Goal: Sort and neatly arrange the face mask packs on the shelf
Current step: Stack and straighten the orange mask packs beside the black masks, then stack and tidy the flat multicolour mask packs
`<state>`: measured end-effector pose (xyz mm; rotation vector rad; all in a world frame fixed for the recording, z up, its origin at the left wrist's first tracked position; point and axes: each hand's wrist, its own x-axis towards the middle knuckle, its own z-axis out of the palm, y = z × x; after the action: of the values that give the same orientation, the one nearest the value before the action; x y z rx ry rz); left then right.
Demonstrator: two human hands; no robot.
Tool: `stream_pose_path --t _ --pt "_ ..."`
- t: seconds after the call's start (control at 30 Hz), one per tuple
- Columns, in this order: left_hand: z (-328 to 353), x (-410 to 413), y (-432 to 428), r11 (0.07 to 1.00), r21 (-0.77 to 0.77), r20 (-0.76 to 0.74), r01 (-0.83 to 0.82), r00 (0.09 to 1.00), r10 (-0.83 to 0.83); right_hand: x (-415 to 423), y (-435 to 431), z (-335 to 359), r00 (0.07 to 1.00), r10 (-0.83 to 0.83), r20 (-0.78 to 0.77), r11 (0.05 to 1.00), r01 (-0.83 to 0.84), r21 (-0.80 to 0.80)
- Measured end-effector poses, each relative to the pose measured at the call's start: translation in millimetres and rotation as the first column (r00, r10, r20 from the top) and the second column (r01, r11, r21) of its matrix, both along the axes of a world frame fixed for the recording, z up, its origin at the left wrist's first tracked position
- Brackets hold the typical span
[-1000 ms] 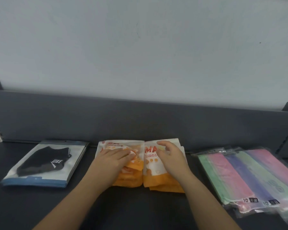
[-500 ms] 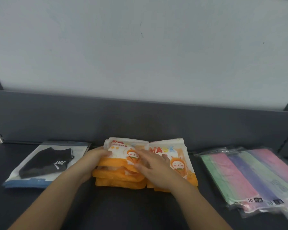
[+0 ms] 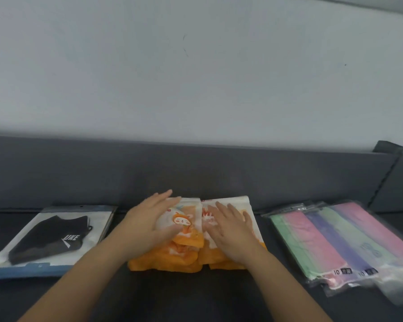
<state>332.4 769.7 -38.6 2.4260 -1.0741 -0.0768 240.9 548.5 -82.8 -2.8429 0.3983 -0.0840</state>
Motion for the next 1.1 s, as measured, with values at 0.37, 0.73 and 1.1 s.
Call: stream_pose_path --t 0.37,0.73,1.1 --pt "-42 -3 -32 0.921 0.389 0.284 0.007 0.95 -0.127 -3 -4 -13 0.995 -0.066 -0.076 0.996 0.061 -0.06" --pt "-23 -23 -29 0.97 0.174 0.361 0.171 0.905 -0.224 -21 -3 7 0.988 -0.146 0.039 0.989 0.145 0.026" --pt "-9 -65 -81 0.975 0.044 0.351 0.22 0.91 -0.221 -75 -40 13 0.973 -0.217 0.077 0.976 0.217 0.013"
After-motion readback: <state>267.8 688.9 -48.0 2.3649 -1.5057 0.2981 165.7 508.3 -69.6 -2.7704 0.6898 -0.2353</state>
